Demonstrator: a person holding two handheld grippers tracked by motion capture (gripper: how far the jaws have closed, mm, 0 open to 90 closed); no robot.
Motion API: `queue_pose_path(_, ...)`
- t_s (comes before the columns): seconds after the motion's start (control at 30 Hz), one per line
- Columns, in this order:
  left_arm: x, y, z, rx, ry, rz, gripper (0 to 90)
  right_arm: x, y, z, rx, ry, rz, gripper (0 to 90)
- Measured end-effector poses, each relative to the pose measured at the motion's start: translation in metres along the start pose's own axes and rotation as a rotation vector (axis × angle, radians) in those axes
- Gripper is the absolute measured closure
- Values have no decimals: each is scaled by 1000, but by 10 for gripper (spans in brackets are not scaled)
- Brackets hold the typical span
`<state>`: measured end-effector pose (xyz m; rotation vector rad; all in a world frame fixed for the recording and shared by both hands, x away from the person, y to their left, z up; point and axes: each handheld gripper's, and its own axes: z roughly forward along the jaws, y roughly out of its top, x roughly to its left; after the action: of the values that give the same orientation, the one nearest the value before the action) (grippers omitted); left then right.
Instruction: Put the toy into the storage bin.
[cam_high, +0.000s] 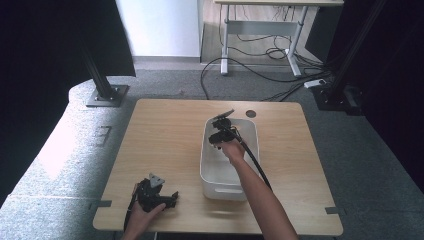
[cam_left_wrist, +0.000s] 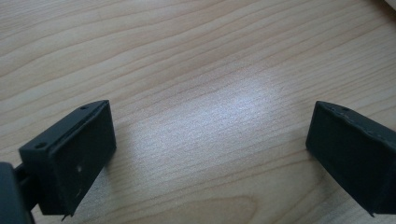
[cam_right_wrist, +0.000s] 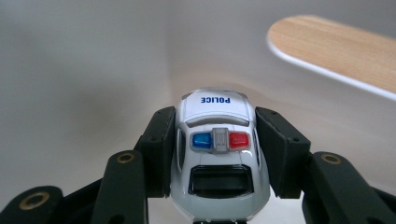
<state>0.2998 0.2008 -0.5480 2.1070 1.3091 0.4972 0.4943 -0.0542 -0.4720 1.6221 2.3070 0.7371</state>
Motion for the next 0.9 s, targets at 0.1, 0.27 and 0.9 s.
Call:
queue_pose_path(0.1,0,0,0,-1,0,0,15,0,-1,3,13,1,4,499)
queue_pose_path(0.27,0,0,0,-1,-1,2,15,-1,-3,7,39,1,4,499)
queue_pose_path(0.9,0,0,0,0,-1,4,15,3,-7,19,94,15,-16,498)
